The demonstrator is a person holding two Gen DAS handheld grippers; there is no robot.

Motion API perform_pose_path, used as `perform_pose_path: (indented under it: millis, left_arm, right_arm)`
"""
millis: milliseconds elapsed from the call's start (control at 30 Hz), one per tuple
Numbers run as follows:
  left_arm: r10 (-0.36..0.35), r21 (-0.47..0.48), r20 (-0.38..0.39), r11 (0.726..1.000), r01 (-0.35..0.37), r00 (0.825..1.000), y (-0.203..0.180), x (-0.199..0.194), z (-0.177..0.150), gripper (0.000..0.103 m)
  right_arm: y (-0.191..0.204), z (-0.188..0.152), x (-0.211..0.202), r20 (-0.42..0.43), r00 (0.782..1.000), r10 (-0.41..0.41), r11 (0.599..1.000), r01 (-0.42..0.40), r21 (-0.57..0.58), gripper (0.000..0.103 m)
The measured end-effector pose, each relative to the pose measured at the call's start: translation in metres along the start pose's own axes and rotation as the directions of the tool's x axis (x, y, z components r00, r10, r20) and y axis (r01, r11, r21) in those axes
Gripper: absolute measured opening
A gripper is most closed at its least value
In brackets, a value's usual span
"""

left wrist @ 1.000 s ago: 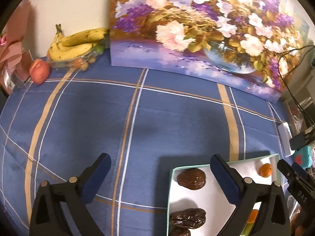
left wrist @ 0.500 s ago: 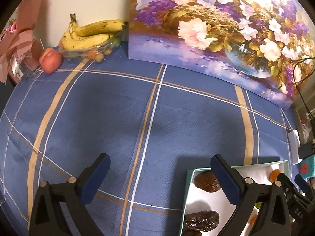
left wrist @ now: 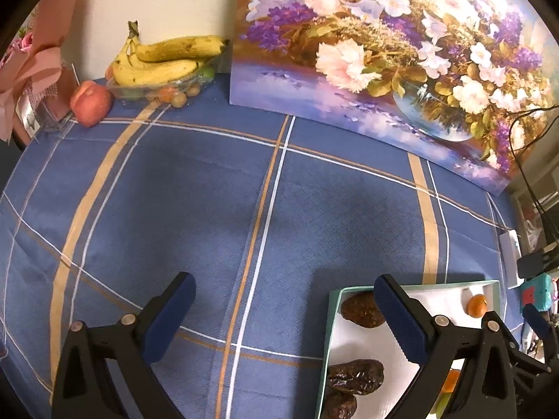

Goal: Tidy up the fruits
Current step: 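Move both tools off the tray toward the tangerine and small fruit on the cloth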

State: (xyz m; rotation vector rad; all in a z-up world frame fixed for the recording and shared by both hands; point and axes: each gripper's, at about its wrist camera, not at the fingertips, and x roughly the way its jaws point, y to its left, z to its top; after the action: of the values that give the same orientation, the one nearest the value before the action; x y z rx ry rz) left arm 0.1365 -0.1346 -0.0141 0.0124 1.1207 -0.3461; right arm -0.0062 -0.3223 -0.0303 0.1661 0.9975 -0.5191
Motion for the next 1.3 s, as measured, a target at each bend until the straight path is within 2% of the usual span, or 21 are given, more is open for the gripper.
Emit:
perform_pose_path:
  millis: [333, 533, 767, 967, 1300]
  left_arm:
    - [-0.019, 0.032, 0.051, 0.999, 0.017, 0.999, 0.018, -0.032, -0.005, 0.103]
    - [-0.02, 0.019, 0.086, 1.0, 0.019, 0.996, 0.041, -0.051, -0.01, 0.103]
    - [-0.023, -0.027, 0.106, 0.999, 0.026, 0.994, 0.068, -0.066, -0.019, 0.103]
    - [-0.047, -0.053, 0.1, 0.997, 0.053, 0.994, 0.082, -0.074, -0.034, 0.103]
    - [-0.089, -0.019, 0.136, 0.996, 0.093, 0.987, 0.092, -0.095, -0.052, 0.103]
  right_arm:
    - [0.021, -0.002, -0.023, 0.006, 1.0, 0.019, 1.0, -0.019, 0.018, 0.097]
    - [0.032, -0.004, -0.036, 0.008, 1.0, 0.03, 0.999, -0.03, 0.024, 0.097]
    - [0.042, -0.01, -0.052, 0.023, 1.0, 0.006, 1.0, -0.007, 0.02, 0.097]
    - [0.048, -0.023, -0.061, 0.027, 0.999, 0.04, 0.998, -0.041, 0.048, 0.097]
    - [0.056, -0.05, -0.072, 0.019, 0.998, 0.053, 0.996, -0.054, 0.076, 0.097]
